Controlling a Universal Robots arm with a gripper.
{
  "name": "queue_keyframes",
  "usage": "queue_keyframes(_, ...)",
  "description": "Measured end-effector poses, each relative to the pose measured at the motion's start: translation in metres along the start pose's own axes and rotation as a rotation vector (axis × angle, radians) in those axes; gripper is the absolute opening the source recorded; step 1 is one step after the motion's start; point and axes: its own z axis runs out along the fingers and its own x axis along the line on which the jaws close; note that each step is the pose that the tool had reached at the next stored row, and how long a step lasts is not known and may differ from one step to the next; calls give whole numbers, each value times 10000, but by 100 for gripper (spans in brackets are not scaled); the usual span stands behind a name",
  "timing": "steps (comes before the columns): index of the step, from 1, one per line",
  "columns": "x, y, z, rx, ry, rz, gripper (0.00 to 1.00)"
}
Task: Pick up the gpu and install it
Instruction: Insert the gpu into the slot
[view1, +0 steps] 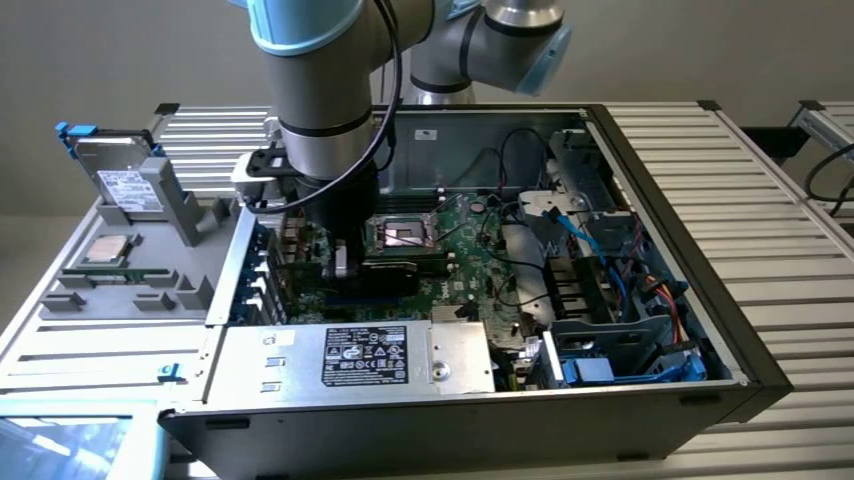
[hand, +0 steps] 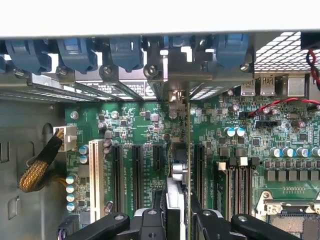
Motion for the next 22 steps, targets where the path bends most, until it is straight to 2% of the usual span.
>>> queue_keyframes(1, 7, 0, 1, -2, -25, -2, 29)
queue_keyframes(2, 20, -5, 2, -14, -81, -2, 29)
queue_keyframes(3, 22, -7, 2, -22, -100, -3, 29)
queue_keyframes(10, 21, -4, 5, -19, -100, 1, 29)
queue_keyframes(12, 39, -4, 7, -18, -151, 2, 29)
queue_keyframes(18, 40, -3, 7, -20, -149, 3, 29)
queue_keyframes(20, 55, -4, 9, -20, -186, 3, 29)
queue_keyframes(22, 56, -4, 9, -20, -187, 4, 29)
